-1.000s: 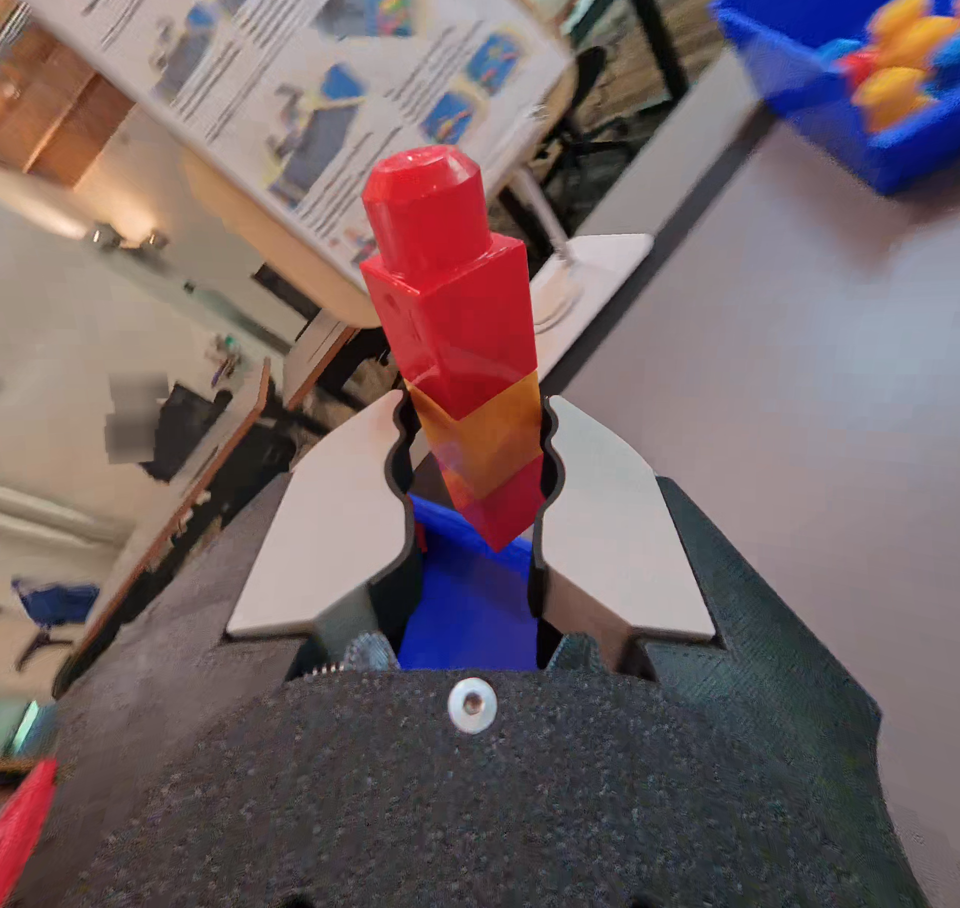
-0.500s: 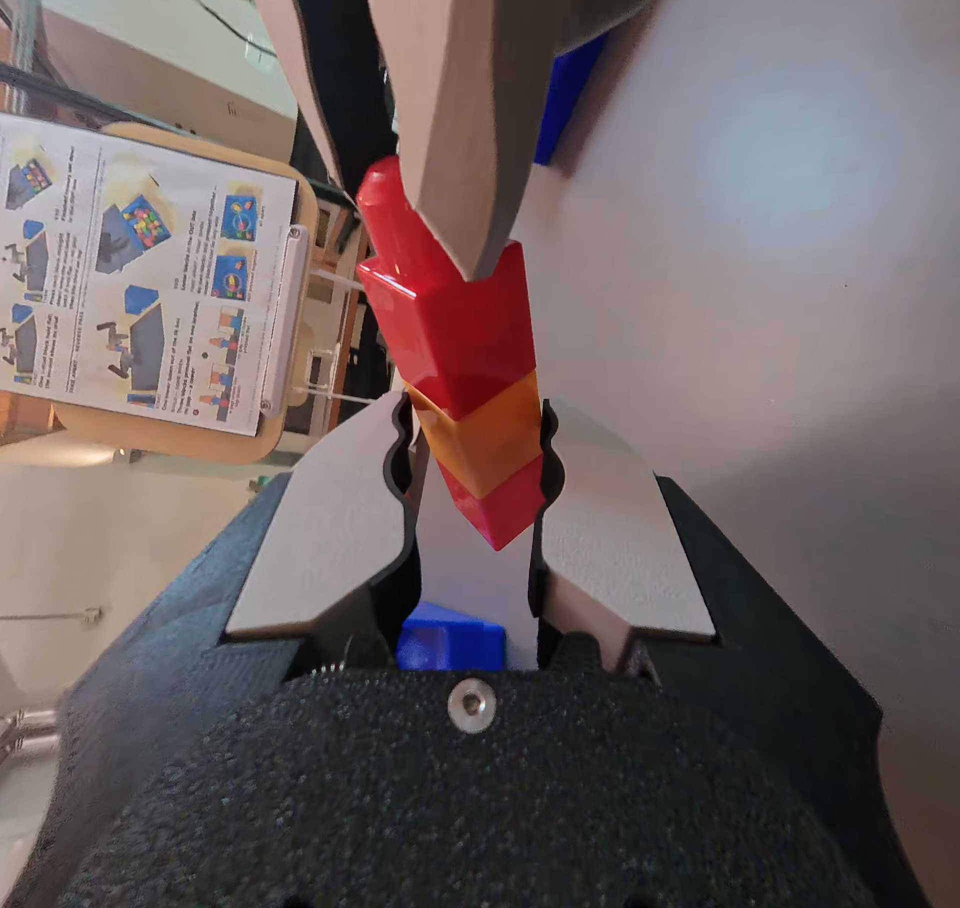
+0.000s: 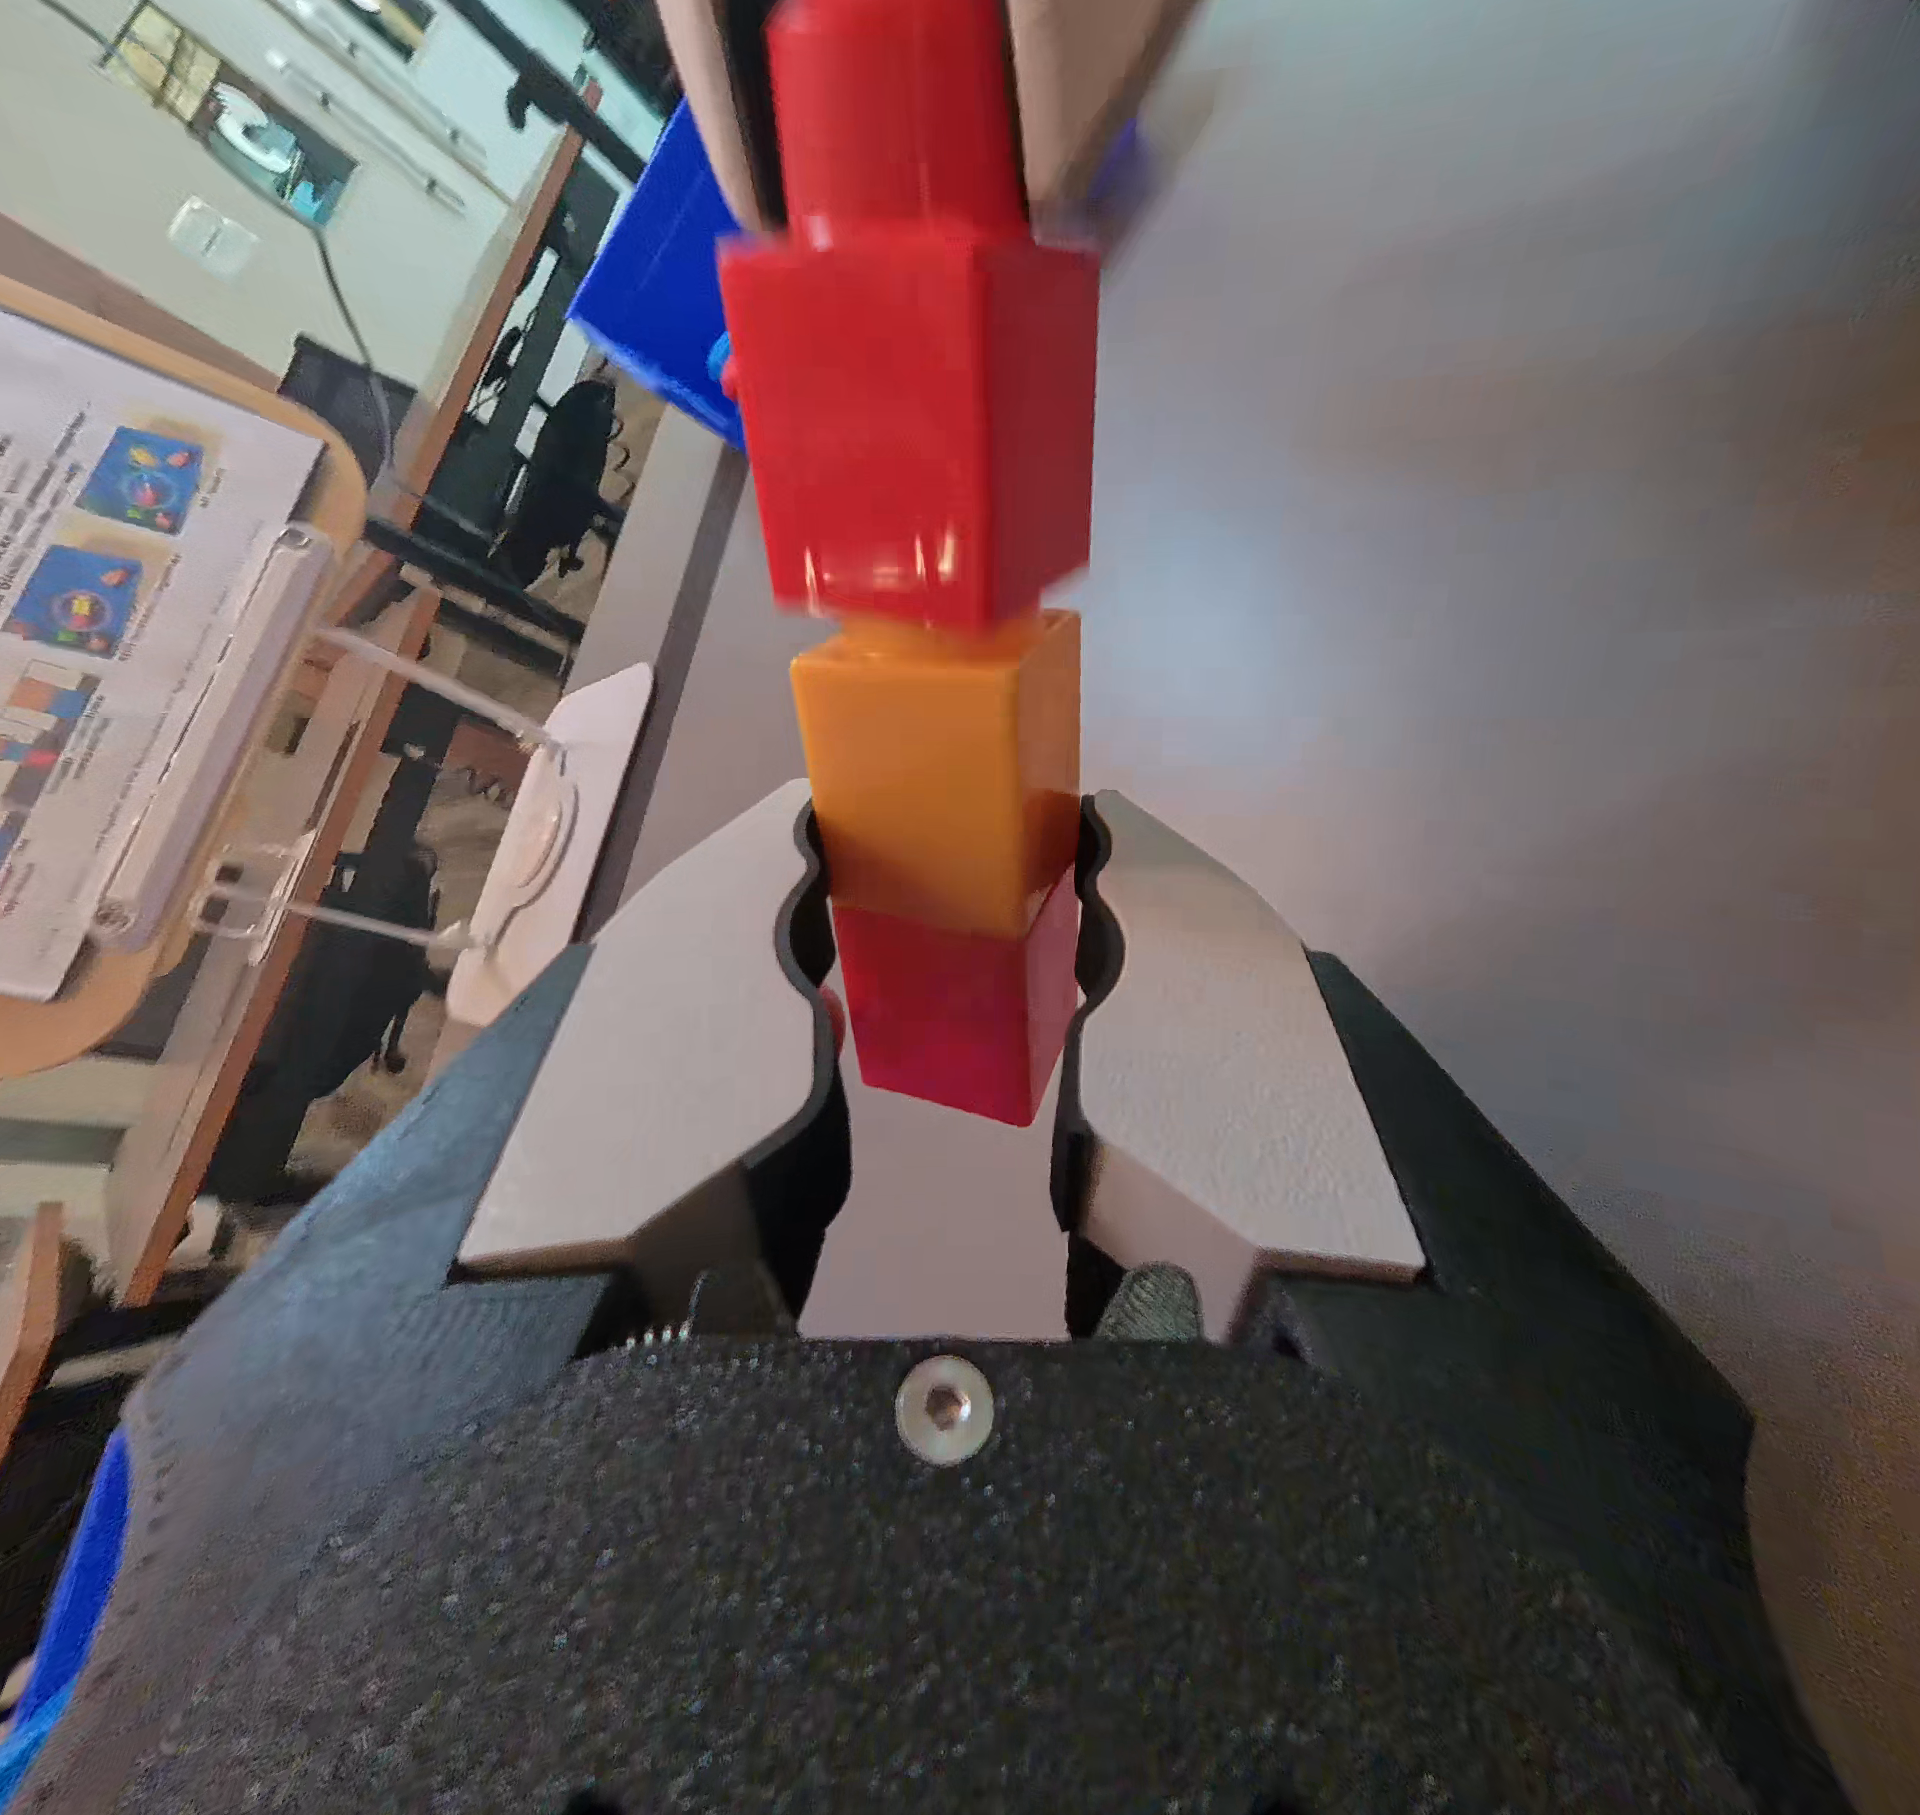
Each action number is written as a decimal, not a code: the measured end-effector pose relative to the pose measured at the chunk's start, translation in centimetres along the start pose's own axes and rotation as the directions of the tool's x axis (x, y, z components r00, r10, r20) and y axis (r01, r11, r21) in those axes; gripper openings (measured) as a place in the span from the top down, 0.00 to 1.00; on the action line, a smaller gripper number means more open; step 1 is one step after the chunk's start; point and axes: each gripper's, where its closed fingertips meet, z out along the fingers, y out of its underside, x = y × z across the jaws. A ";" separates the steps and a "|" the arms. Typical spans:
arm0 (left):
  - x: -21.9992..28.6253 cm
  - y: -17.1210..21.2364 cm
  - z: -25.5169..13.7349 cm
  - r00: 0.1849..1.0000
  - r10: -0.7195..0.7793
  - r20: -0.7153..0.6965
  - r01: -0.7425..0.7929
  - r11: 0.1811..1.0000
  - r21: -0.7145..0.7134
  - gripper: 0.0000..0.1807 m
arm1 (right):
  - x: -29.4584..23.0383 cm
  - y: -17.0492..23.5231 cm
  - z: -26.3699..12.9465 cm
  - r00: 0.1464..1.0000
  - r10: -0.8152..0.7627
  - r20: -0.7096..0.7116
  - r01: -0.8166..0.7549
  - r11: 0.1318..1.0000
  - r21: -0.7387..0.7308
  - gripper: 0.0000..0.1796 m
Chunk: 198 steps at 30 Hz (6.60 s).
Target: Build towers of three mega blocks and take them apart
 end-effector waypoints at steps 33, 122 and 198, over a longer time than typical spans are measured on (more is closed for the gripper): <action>-1.4 1.5 -0.2 0.984 -0.175 0.034 0.174 0.984 0.032 0.76 | 25.3 20.8 -11.3 0.784 0.459 -0.417 -0.614 0.669 -0.419 0.78; -4.3 3.9 -0.5 0.900 -0.413 0.141 0.395 0.908 0.140 0.95 | 8.4 2.2 0.4 0.997 -0.035 0.075 0.061 0.926 -0.372 0.84; -28.1 35.8 -11.8 -0.594 -0.727 0.345 0.553 -0.057 0.831 0.66 | 3.9 7.6 -1.4 0.857 0.469 -0.215 -0.463 0.883 0.083 0.73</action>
